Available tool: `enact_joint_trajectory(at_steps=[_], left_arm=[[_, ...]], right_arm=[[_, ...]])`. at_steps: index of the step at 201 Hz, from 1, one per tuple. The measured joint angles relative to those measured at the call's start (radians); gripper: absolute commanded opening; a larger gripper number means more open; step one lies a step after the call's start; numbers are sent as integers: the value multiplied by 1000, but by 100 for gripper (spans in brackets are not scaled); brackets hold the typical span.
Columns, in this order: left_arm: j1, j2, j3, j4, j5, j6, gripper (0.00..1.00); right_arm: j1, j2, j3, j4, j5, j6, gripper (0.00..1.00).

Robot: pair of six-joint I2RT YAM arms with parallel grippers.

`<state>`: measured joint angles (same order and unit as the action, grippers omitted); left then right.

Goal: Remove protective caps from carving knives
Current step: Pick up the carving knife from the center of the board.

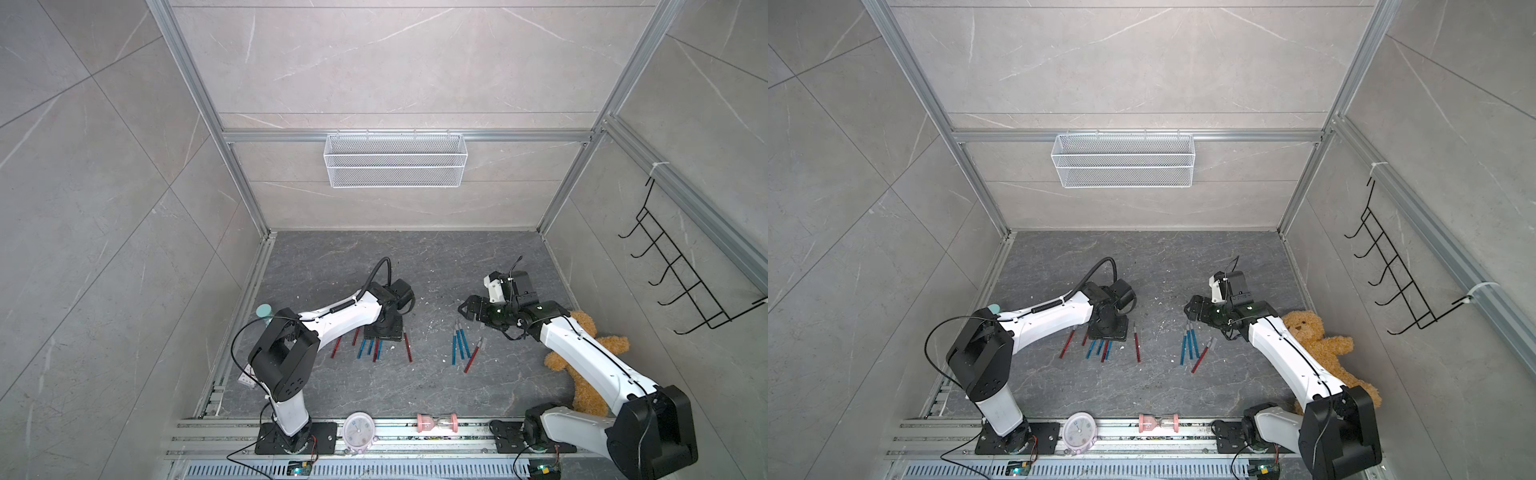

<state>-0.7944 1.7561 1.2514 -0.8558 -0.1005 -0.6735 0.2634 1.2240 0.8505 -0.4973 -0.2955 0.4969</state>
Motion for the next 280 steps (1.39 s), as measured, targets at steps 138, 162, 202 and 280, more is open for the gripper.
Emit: enact_joint_trajectory(at_steps=[138,162,202,280], left_arm=[[25,110,55,26,6,50,26],[26,122,58,26,5,50,27],[29,132,58,26,0,50,26],[31,136,57,24,-6,50,25]], right_arm=[[0,16,0,23,-1,1,85],[0,16,0,23,-1,1,85],[0,16,-1,23,0,0,85],[0,16,-7,30,0,1,85]])
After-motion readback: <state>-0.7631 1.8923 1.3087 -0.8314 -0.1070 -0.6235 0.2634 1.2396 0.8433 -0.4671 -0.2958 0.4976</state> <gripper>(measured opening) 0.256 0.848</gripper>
